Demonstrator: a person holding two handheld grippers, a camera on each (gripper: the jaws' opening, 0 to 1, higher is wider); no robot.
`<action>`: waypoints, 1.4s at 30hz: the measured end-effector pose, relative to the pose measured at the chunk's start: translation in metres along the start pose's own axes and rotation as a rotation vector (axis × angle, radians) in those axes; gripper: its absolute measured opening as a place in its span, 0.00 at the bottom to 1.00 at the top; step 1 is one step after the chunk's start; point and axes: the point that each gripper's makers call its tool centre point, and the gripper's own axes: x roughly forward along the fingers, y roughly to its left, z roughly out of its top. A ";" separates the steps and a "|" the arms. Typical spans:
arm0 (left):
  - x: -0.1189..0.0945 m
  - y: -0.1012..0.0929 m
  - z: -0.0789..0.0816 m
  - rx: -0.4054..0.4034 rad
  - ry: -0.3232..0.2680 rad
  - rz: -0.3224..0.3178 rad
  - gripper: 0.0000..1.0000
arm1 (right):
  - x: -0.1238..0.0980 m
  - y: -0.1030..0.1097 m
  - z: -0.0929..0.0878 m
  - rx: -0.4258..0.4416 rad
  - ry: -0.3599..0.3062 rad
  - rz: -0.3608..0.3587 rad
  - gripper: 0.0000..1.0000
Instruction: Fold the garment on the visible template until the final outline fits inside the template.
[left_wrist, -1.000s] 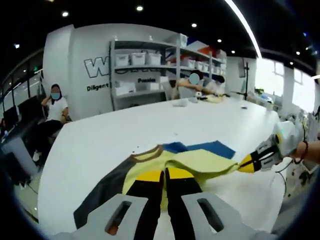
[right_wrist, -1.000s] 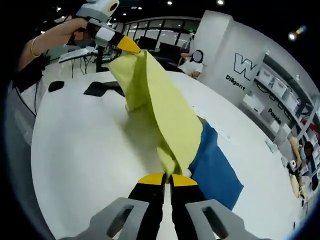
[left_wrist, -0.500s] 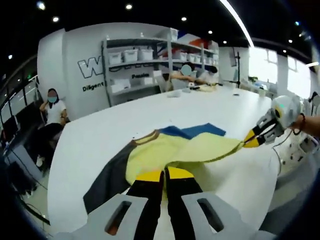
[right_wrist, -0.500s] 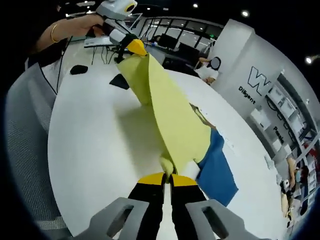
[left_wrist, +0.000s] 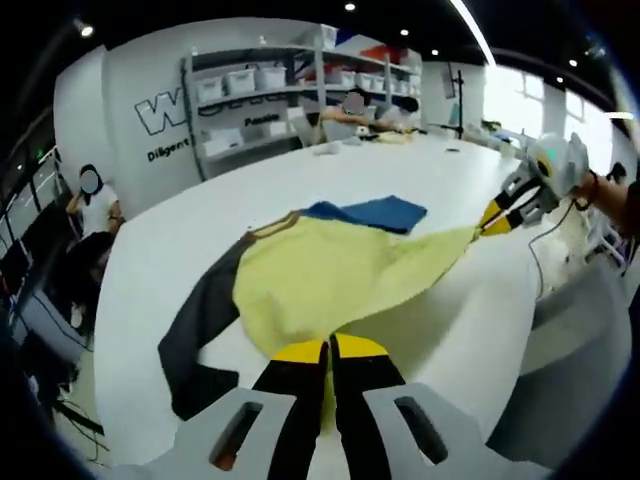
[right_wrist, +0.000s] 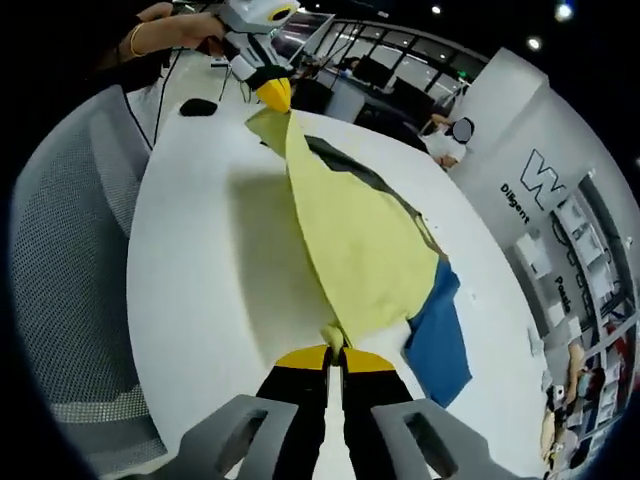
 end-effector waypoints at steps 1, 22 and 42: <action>0.000 -0.002 -0.004 -0.004 0.010 -0.008 0.01 | 0.000 0.003 -0.003 -0.018 0.017 0.011 0.00; 0.001 -0.038 -0.091 0.078 0.242 -0.075 0.01 | 0.019 0.059 -0.030 -0.086 0.111 0.141 0.00; 0.009 -0.054 -0.122 0.057 0.327 -0.093 0.02 | 0.029 0.078 -0.048 -0.015 0.147 0.148 0.00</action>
